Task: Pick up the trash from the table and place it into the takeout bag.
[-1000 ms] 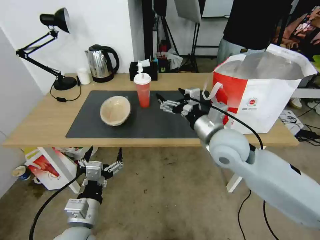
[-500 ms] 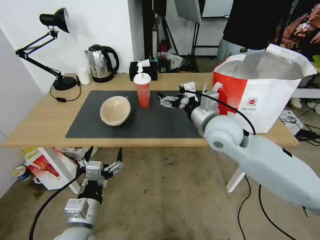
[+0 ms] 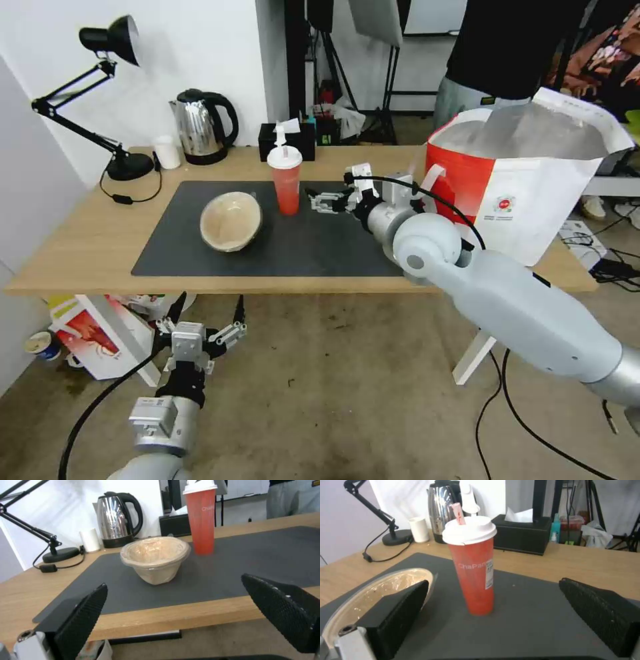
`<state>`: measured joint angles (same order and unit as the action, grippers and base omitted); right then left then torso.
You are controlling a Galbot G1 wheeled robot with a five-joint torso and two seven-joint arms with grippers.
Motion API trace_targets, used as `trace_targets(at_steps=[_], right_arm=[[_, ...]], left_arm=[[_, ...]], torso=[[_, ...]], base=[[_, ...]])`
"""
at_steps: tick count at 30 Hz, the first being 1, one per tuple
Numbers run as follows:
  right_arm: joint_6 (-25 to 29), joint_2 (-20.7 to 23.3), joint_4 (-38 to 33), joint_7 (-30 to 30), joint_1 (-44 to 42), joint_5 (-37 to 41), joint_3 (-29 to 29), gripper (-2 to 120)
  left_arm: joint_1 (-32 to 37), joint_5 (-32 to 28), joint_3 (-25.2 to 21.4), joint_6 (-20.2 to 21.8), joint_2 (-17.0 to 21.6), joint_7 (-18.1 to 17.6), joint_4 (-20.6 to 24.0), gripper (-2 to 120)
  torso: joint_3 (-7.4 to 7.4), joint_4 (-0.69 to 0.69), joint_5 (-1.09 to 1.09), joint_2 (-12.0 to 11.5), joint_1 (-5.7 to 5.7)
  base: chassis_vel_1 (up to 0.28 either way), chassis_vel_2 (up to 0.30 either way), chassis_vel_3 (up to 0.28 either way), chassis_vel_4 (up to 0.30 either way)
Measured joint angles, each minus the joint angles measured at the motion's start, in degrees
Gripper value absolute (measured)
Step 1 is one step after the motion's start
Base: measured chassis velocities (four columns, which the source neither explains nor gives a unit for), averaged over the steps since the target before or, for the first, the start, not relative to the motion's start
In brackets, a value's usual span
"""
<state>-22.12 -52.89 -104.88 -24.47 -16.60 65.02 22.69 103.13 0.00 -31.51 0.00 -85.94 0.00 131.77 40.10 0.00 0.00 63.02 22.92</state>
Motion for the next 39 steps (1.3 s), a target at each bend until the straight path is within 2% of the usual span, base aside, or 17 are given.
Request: trace_targets(at_steps=[22,39], right_arm=[[0.4,-3.5,4.5,0.6,2.8,0.5,1.7,100],[0.3,-8.8,14.3,4.1,6.5,0.4,3.2,100]], left_arm=[[0.0,0.0,0.0,0.0,0.0,0.0,0.0,100],[0.0,0.0,0.0,0.0,0.0,0.0,0.0,100]], torso=[[0.00,0.00,0.00,0.0,0.00],[0.00,0.00,-0.01,0.0,0.00]], base=[[0.000,0.000,0.000,0.000],[0.000,0.000,0.000,0.000]])
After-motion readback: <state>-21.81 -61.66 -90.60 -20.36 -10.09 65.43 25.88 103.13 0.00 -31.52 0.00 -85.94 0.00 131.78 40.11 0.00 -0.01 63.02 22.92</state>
